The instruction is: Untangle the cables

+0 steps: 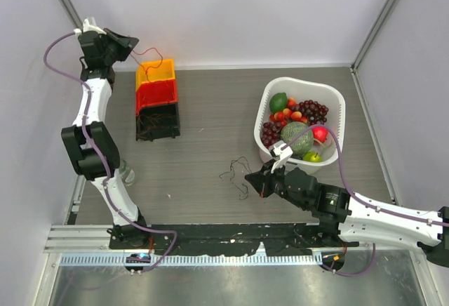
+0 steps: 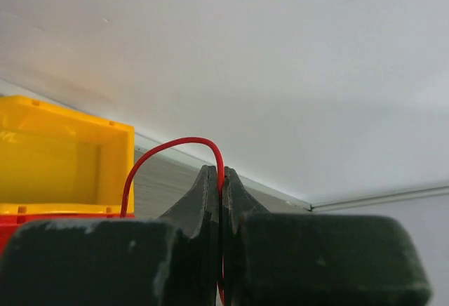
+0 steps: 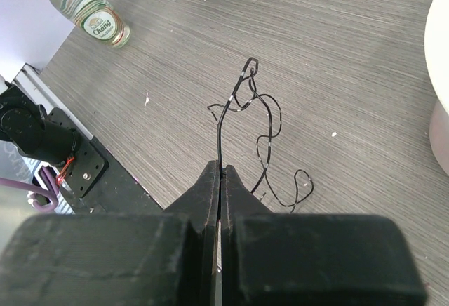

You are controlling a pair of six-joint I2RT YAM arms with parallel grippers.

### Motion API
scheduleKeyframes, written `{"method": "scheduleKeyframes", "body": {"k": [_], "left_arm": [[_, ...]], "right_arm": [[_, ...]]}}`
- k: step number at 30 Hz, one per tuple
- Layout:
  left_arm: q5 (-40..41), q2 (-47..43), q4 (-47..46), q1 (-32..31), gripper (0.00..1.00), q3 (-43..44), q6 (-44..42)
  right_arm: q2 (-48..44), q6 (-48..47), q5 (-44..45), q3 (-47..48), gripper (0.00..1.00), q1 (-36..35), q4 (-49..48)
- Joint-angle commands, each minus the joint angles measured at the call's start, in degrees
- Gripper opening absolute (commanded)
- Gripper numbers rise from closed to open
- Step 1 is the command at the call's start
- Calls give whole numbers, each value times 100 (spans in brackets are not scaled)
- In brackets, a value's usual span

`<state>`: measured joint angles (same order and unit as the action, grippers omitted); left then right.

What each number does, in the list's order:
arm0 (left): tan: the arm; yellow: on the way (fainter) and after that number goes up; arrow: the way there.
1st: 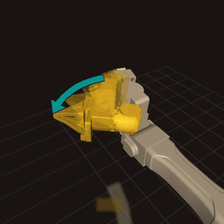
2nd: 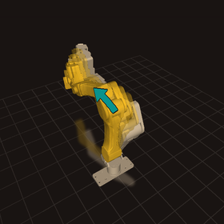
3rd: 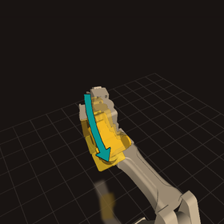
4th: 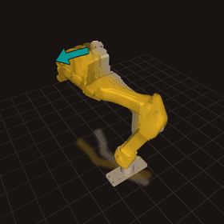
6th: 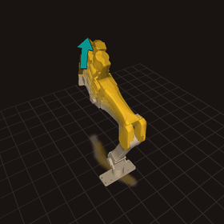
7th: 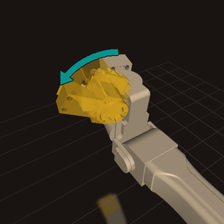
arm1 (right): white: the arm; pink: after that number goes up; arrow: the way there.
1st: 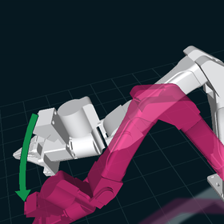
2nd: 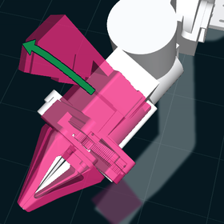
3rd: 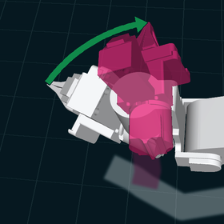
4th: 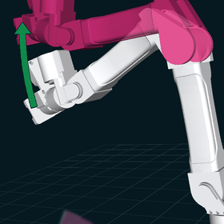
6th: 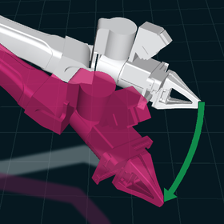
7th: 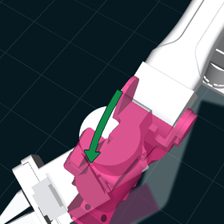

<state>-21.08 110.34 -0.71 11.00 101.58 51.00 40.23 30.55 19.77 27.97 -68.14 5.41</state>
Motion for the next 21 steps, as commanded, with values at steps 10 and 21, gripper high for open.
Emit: {"method": "scheduleKeyframes", "body": {"k": [10,21], "left_arm": [[314,-56,-1344,-125,0,-1728,-1083],[1562,-67,-133,-485,0,-2205,-1734]], "right_arm": [[-174,127,106,86,1,-15,-215],[-278,206,-43,-45,1,-15,-374]]}}
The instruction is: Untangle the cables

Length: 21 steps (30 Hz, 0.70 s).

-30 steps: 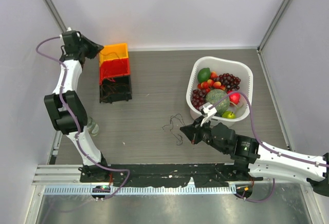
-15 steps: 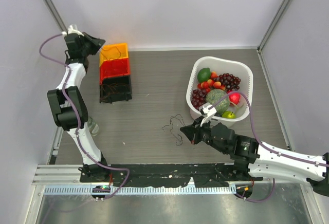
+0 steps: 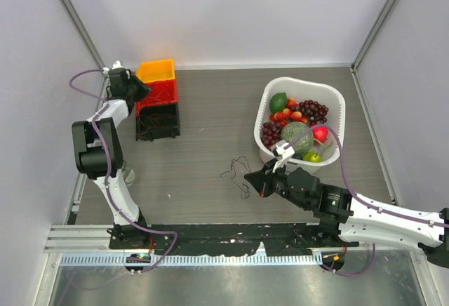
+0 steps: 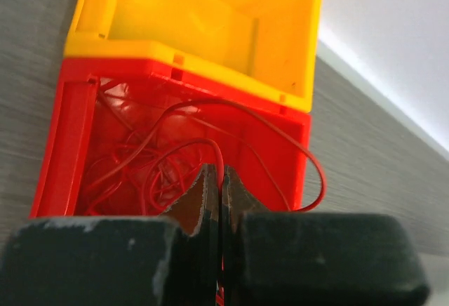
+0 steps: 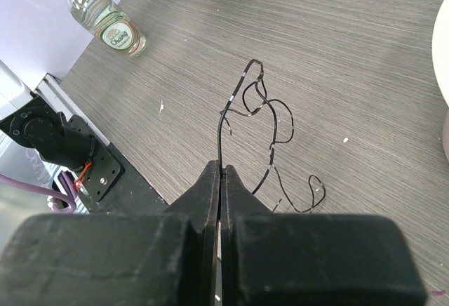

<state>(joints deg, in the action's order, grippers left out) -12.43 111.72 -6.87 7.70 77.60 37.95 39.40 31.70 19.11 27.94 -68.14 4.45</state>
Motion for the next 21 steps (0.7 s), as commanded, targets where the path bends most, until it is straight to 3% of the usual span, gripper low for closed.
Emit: {"method": "scheduleKeyframes", "body": {"k": [1,6,9,14,16,21], "left_arm": [[732,-134,581,-155,0,237,-429],[1022,314,1765,-234,1,1036,-394],[1190,394,2514,-269,14,1616,-447],[1751,-71,3025,-261,49,1776,-526],[1918,-238,3104,-269,57,1723,-578],[2183,-642,3473,-261,65,1627,-544]], "right_arm": [[-248,99,40,-61,1,-15,-260],[-371,125,75,-43,1,-15,-111],[-459,134,101,-35,1,-15,3],[-591,152,145,-122,1,-6,-23],[-547,161,119,-114,1,-6,-58],[-380,161,-13,-79,1,-15,-190]]}}
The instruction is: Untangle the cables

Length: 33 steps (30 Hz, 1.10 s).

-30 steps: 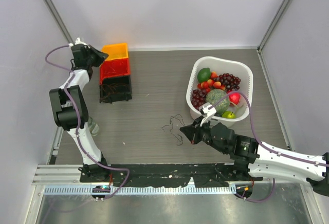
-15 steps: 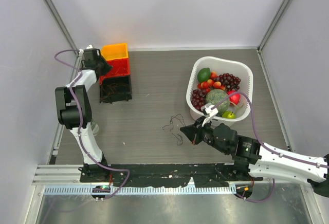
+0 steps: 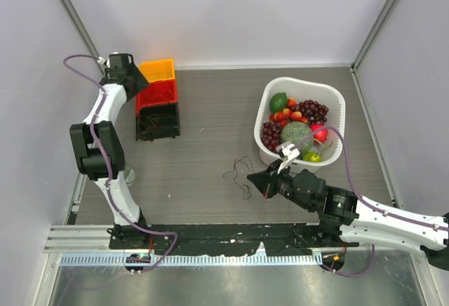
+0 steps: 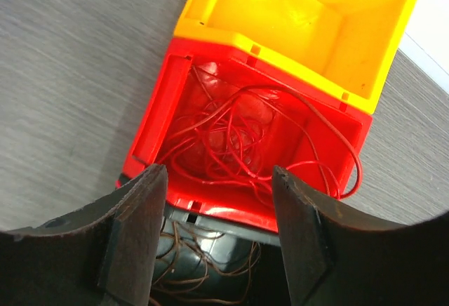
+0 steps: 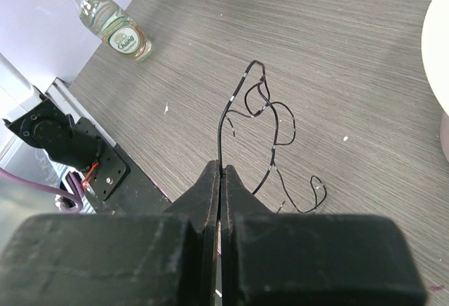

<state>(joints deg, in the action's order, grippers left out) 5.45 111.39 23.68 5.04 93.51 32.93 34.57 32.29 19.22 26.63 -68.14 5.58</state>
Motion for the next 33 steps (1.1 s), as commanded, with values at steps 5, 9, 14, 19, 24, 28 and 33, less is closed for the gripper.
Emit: {"method": "scheduleKeyframes", "body": {"k": [5,9,14,19,24,28,33], "left_arm": [[-1279,-1575,-63,-46,66,-920,555],[-2669,-2681,-1082,-694,63,-2264,1145],[-3813,-4202,-3094,-2355,69,-3978,1146],[-3903,-5258,-3301,-3429,75,-5158,427],[-3666,-5268,-2703,-3860,75,-5545,48],[-3332,-5181,-2886,-4317,67,-5686,-646],[-3078,-4891,-2966,-4704,66,-5651,-1192]], "right_arm": [[199,119,-77,53,1,-15,-312],[287,146,20,131,1,-6,-260],[630,-3,-24,377,1,2,-181],[604,23,-173,361,0,-6,-259],[525,66,-384,263,1,-6,-453],[446,154,-560,246,1,-6,-715],[297,260,-657,220,1,-6,-761]]}}
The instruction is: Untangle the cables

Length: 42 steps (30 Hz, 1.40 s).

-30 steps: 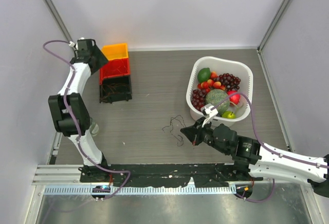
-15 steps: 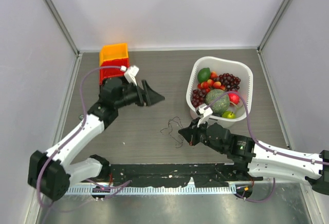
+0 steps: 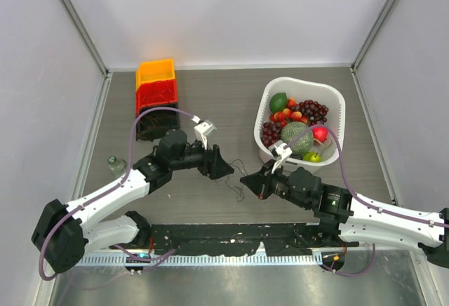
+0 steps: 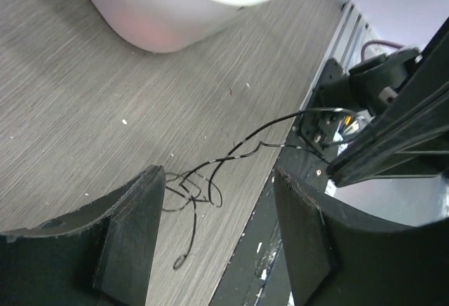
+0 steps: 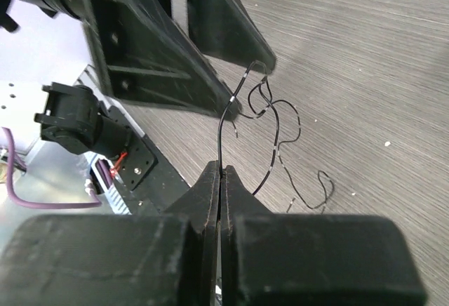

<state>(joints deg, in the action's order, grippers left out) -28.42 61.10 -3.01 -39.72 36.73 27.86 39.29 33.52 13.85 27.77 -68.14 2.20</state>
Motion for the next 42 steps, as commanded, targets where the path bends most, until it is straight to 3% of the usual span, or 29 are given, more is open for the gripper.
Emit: {"method": "scheduleKeyframes", "body": {"k": [1,12,15,19,21,23,24,26,28,35,42], "left_arm": [[433,200,-297,-281,66,36,-746],[505,482,-227,-448,51,273,-1001],[478,438,-279,-448,35,300,-1028],[1038,271,-105,-448,0,352,-1107],[1583,183,-16,-448,0,326,-1142],[2224,104,142,-448,0,335,-1142],[2627,78,273,-440,0,378,-1046],[3445,25,589,-370,0,527,-757],[3983,86,1027,-142,0,781,-327],[3485,1253,2014,1545,0,2424,808],[3142,2528,636,2855,0,3857,1643]], "right_arm": [[-193,164,-119,71,1,-6,-422],[-334,278,-189,-52,1,-6,-422],[-343,278,-181,-61,1,-6,-422],[-334,278,-58,-79,1,-6,-352],[-351,348,126,-79,4,-15,-255],[-378,401,337,-79,28,-6,-44],[-395,436,477,-79,44,-6,43],[-457,489,758,-52,59,-6,263],[-536,507,952,-17,66,-6,456],[-774,480,1129,-52,66,2,668],[-765,489,1085,27,65,-6,782]]}}
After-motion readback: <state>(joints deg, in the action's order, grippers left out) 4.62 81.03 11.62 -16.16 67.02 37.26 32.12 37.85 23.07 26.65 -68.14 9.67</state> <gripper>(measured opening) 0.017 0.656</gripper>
